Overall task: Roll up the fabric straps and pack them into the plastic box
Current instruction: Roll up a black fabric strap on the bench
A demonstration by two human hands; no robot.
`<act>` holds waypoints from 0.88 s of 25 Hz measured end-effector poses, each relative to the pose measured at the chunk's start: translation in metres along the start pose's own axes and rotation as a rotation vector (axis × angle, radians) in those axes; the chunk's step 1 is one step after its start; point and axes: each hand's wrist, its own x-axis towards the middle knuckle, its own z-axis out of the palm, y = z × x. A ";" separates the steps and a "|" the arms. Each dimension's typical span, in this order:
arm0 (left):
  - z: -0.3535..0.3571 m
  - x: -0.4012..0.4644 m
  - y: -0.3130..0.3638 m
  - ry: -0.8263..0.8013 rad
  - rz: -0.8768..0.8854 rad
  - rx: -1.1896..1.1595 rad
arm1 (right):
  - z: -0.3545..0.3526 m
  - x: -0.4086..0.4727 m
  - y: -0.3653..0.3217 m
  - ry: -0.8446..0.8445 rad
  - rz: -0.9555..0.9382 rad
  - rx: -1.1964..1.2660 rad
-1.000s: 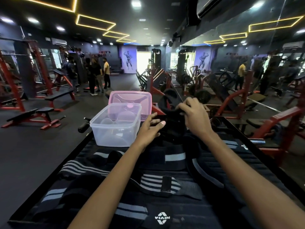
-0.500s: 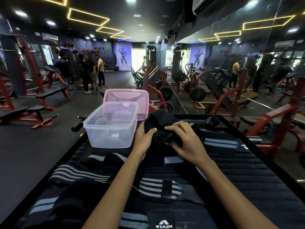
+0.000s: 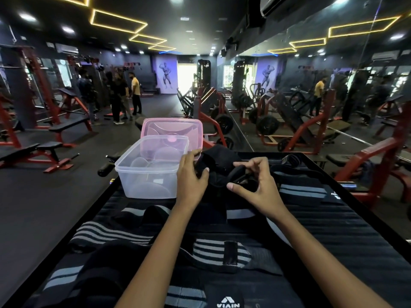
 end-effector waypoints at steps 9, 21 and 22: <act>0.003 -0.009 0.017 -0.038 0.094 0.122 | 0.013 -0.004 0.000 0.079 -0.058 -0.004; 0.009 0.004 0.040 0.077 -0.484 -1.000 | 0.023 -0.006 -0.002 0.176 0.091 0.222; 0.008 0.005 0.040 0.117 -0.491 -1.015 | 0.024 -0.007 -0.002 0.179 0.094 0.232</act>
